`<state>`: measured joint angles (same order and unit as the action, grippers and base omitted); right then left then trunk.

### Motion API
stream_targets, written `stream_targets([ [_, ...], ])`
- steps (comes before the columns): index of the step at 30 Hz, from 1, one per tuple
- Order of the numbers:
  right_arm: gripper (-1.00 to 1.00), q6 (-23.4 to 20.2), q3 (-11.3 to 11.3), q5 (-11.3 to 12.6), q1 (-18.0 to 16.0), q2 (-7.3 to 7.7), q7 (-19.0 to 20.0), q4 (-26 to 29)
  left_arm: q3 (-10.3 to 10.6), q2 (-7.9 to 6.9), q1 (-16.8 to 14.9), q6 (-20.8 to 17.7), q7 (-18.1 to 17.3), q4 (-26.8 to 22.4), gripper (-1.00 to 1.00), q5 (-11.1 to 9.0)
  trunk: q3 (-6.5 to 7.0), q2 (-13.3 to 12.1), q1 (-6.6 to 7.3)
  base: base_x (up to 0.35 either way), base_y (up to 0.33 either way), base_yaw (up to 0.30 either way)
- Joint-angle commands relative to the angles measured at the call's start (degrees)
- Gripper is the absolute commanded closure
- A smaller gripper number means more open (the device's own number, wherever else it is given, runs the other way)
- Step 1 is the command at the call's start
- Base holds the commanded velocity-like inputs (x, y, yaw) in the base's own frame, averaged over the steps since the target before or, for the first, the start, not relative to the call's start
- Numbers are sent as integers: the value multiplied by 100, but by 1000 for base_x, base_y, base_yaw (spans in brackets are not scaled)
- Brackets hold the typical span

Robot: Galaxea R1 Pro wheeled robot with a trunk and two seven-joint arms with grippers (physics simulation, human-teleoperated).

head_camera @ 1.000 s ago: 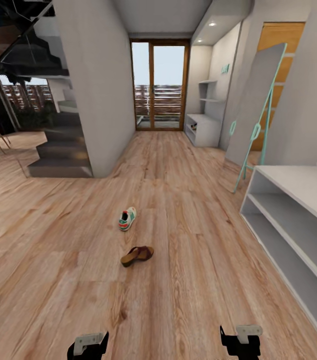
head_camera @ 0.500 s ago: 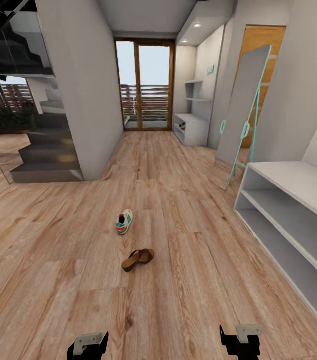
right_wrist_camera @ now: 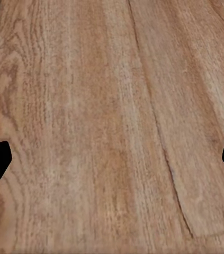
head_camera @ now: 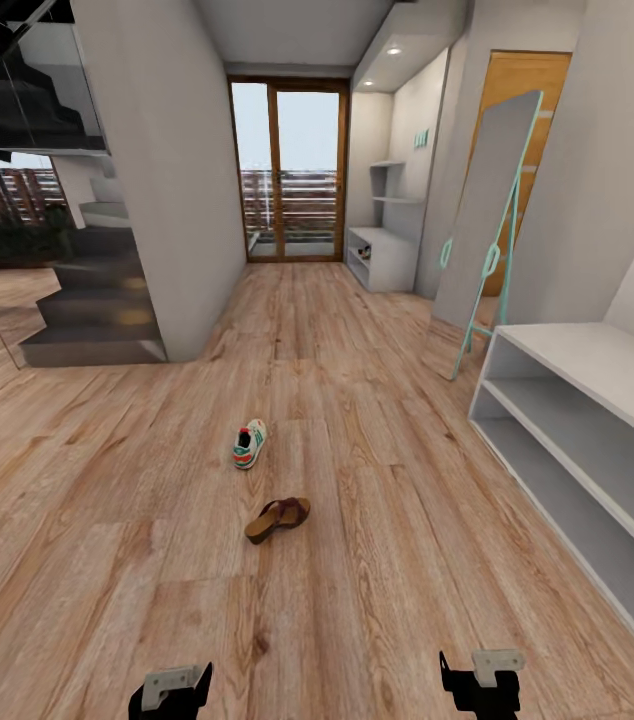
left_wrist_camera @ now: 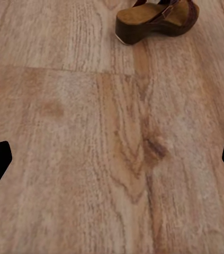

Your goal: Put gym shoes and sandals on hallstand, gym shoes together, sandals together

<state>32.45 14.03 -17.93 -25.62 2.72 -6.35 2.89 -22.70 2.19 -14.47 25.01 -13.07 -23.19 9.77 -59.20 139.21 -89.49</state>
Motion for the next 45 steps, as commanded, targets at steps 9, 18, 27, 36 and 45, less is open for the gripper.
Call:
stream_targets([
  [9,-100,16,21,-75,-4,-4,-26,-21,-50,-15,-3,21,0,-1,-100,45,-5,2,1,0,0,0],
  [18,-100,16,19,-96,-4,-2,-15,-18,-50,-17,-3,22,27,-1,-100,51,-5,2,1,0,0,0],
  [27,-100,5,17,-100,-4,-109,-23,-119,-50,-17,-3,22,40,3,-100,51,-5,2,1,0,0,0],
  [36,-100,0,26,-95,-4,-129,-24,-86,-53,-93,-26,92,36,-1,-100,24,-5,2,1,0,0,0],
  [45,-100,6,31,-67,-4,-129,-24,-64,-66,-96,3,94,22,115,-100,19,-5,2,1,0,0,0],
])
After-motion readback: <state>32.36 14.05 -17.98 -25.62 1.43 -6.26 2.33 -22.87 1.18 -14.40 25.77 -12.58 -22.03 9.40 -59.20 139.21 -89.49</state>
